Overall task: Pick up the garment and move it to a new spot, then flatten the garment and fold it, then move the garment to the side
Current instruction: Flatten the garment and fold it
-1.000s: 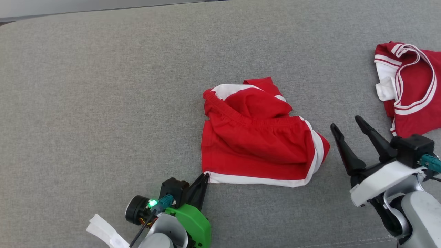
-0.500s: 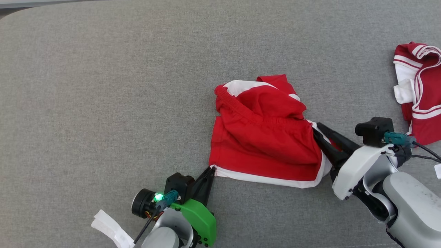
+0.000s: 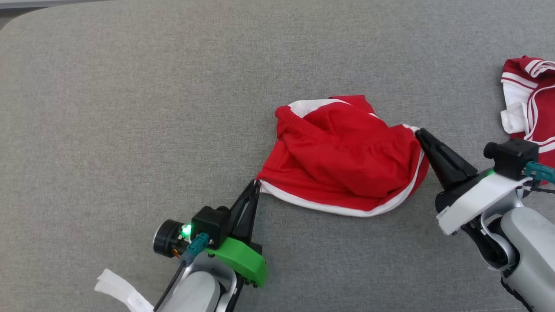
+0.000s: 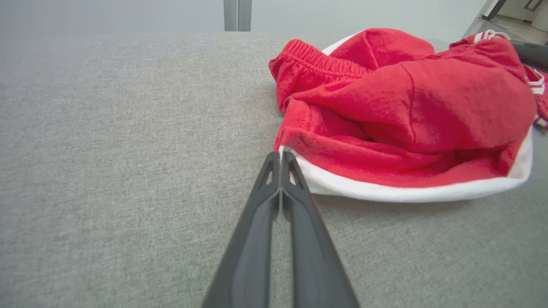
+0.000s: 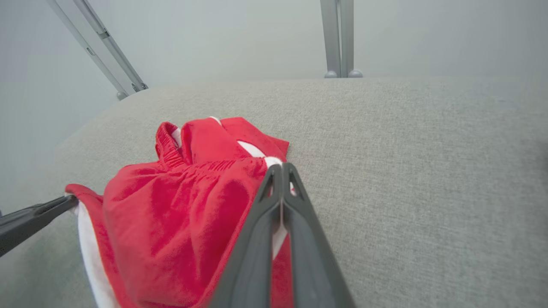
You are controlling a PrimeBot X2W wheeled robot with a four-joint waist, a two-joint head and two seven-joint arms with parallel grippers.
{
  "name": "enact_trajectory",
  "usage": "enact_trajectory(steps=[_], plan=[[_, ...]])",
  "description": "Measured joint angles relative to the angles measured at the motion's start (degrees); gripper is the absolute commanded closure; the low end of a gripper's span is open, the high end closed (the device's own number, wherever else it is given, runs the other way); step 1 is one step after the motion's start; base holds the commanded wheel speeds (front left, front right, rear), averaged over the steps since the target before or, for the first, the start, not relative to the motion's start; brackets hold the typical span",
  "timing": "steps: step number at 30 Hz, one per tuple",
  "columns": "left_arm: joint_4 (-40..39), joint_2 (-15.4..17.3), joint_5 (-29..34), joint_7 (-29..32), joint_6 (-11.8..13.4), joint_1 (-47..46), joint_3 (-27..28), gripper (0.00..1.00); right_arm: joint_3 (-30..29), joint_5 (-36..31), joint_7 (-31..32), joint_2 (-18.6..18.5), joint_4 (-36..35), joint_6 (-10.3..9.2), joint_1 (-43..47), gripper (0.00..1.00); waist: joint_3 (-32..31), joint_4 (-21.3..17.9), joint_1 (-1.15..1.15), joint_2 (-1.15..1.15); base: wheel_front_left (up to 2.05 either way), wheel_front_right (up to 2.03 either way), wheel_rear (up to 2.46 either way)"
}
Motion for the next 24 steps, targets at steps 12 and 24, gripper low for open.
enact_trajectory(steps=[12,24], plan=[[-24.97,6.04,5.68,-2.96,3.49,-0.92,3.08,1.00,-19.67,-9.87,-4.30,3.78,-17.10,0.00,5.52,1.00,-4.53,-1.60,0.00,0.00,0.00,0.00,0.00],[-47.17,11.36,10.83,1.60,3.91,-8.31,5.89,1.00,-36.38,-18.79,-1.37,7.79,-36.48,0.00,9.28,1.00,-10.24,-3.64,0.00,0.00,0.00,0.00,0.00]])
